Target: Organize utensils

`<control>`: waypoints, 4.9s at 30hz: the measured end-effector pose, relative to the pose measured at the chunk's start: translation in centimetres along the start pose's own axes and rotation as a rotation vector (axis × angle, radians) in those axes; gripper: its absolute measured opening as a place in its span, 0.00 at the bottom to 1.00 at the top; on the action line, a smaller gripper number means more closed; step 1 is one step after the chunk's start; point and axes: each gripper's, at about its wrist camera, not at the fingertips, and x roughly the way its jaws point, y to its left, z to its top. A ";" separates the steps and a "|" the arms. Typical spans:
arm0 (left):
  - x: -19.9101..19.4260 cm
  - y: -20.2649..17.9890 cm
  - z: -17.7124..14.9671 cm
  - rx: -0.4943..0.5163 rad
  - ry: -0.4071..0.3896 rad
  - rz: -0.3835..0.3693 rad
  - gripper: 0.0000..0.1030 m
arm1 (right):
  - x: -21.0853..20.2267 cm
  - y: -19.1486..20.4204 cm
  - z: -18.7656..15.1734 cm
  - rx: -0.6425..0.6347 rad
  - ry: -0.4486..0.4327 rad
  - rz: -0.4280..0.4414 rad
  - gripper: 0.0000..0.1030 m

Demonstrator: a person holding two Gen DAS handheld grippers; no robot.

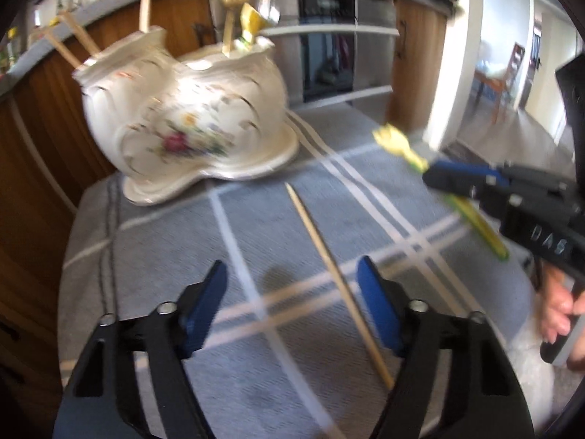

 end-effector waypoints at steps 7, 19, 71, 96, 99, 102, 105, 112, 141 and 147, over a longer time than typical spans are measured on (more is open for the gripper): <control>1.2 -1.8 -0.1 0.034 0.089 -0.043 0.30 | -0.9 0.4 -0.1 -0.012 -0.032 0.035 0.09; 0.2 -0.3 -0.4 0.111 0.066 -0.046 0.05 | -2.7 0.7 -0.1 -0.019 -0.105 0.082 0.09; -3.4 18.6 11.9 -0.267 -0.807 -0.261 0.05 | 9.6 5.7 14.9 0.112 -0.370 0.253 0.09; -5.5 16.4 7.9 -0.071 -0.771 -0.129 0.05 | 7.1 7.7 10.7 -0.114 -0.365 0.086 0.12; -5.7 16.4 7.8 -0.076 -0.760 -0.122 0.10 | 6.5 8.1 10.5 -0.129 -0.381 0.075 0.25; -6.4 16.5 7.4 -0.087 -0.753 -0.117 0.14 | 5.5 8.0 10.1 -0.122 -0.394 0.073 0.32; -7.6 16.2 6.3 -0.092 -0.754 -0.115 0.18 | 3.9 7.7 9.3 -0.102 -0.401 0.073 0.32; -8.8 13.9 1.9 -0.066 -0.678 -0.060 0.25 | 0.4 7.5 5.5 -0.121 -0.370 0.032 0.34; -8.3 10.8 -3.4 -0.079 -0.688 0.157 0.92 | -1.5 6.5 1.9 -0.191 -0.441 -0.083 0.95; -8.3 11.2 -3.4 -0.098 -0.690 0.145 0.93 | -1.5 6.5 2.0 -0.185 -0.435 -0.082 0.95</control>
